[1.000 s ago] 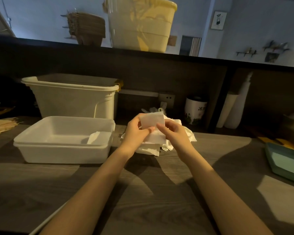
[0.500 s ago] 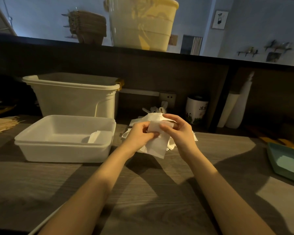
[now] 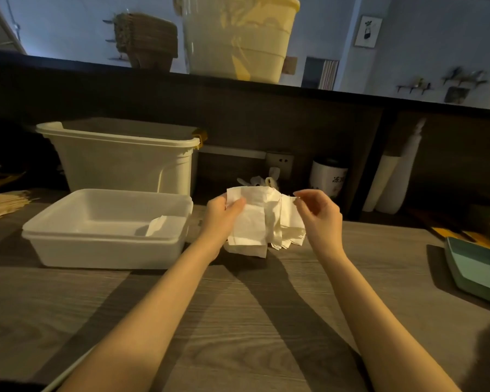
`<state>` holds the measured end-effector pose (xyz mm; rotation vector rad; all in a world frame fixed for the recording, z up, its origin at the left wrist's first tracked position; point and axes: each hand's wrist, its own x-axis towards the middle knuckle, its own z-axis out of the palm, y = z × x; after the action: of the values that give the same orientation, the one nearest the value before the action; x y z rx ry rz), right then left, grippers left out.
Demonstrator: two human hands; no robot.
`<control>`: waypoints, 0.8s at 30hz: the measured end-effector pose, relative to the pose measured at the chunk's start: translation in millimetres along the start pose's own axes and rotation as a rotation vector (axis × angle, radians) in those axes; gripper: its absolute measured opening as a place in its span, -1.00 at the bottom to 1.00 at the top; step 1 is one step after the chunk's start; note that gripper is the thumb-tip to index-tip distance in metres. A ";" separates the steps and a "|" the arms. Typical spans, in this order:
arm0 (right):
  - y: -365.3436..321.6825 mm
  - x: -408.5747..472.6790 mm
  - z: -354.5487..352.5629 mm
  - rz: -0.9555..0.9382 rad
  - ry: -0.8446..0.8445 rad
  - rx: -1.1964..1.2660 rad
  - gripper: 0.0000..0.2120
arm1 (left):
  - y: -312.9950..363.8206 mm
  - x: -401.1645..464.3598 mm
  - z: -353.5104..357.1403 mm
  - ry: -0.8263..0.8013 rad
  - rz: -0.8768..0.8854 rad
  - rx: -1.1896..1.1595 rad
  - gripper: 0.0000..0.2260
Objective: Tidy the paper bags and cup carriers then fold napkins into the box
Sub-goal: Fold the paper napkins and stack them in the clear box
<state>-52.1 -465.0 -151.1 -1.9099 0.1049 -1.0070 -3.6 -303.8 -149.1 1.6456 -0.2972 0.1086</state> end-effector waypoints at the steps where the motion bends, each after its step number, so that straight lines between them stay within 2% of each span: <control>1: 6.5 -0.5 -0.8 -0.036 -0.009 -0.127 -0.88 | -0.5 0.0 0.4 0.024 -0.002 -0.001 -0.71; 5: 25.8 -2.9 0.9 -0.135 -0.179 -0.634 -0.71 | -2.7 0.0 1.9 0.086 -0.035 -0.007 -0.71; 10: 38.4 -3.7 1.1 -0.238 -0.169 -0.844 -0.60 | -0.8 -1.6 2.1 0.074 -0.178 -0.221 -0.77; 13: 42.9 -3.5 2.2 -0.244 -0.120 -0.833 -0.63 | 0.4 -3.4 3.3 0.074 -0.223 -0.284 -0.78; 17: 42.6 -0.6 4.5 -0.241 -0.074 -0.771 -0.78 | -0.9 -1.5 3.1 0.052 -0.216 -0.263 -0.71; 24: 36.3 -0.8 0.0 -0.175 0.109 -0.453 -0.90 | -4.7 -0.7 2.5 0.069 -0.204 -0.227 -0.70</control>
<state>-41.0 -484.7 -179.5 -2.3022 0.2500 -1.2885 -3.4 -305.9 -154.1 1.4343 -0.0846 -0.0224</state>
